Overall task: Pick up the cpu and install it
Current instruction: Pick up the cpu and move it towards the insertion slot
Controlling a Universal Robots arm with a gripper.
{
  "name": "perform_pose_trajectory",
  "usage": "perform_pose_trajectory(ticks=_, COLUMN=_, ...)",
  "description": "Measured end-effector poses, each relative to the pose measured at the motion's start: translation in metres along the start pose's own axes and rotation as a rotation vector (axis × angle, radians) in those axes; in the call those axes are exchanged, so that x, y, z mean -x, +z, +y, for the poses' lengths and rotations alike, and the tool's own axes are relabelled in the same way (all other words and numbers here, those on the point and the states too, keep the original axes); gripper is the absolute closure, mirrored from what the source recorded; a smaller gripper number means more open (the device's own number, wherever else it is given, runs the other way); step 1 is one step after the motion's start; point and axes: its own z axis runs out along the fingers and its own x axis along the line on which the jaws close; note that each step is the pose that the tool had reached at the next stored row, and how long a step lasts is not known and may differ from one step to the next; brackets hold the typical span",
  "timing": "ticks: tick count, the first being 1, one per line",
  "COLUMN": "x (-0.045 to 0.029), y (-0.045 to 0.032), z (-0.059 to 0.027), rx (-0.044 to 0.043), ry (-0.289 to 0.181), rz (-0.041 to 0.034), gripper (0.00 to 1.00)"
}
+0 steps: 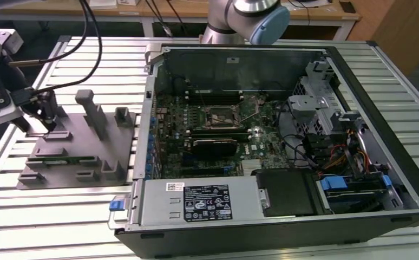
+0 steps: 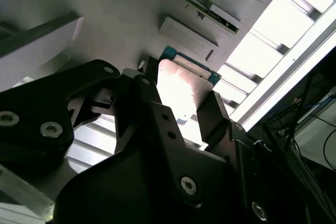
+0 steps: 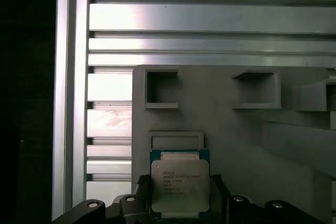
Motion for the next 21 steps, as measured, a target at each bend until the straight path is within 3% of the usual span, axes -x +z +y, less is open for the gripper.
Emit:
perform_pose_trajectory(ticks=16, x=0.0009, y=-0.0425, z=0.0017, rx=0.0, ry=0.0, rz=0.0, gripper=0.46)
perform_pose_trajectory(ticks=17, x=0.0012, y=-0.0568, z=0.0022, rx=0.0, ry=0.0, rz=-0.0001, gripper=0.46)
perform_pose_trajectory(ticks=21, x=0.0014, y=-0.069, z=0.0027, rx=0.0001, ry=0.0, rz=-0.0001, gripper=0.46)
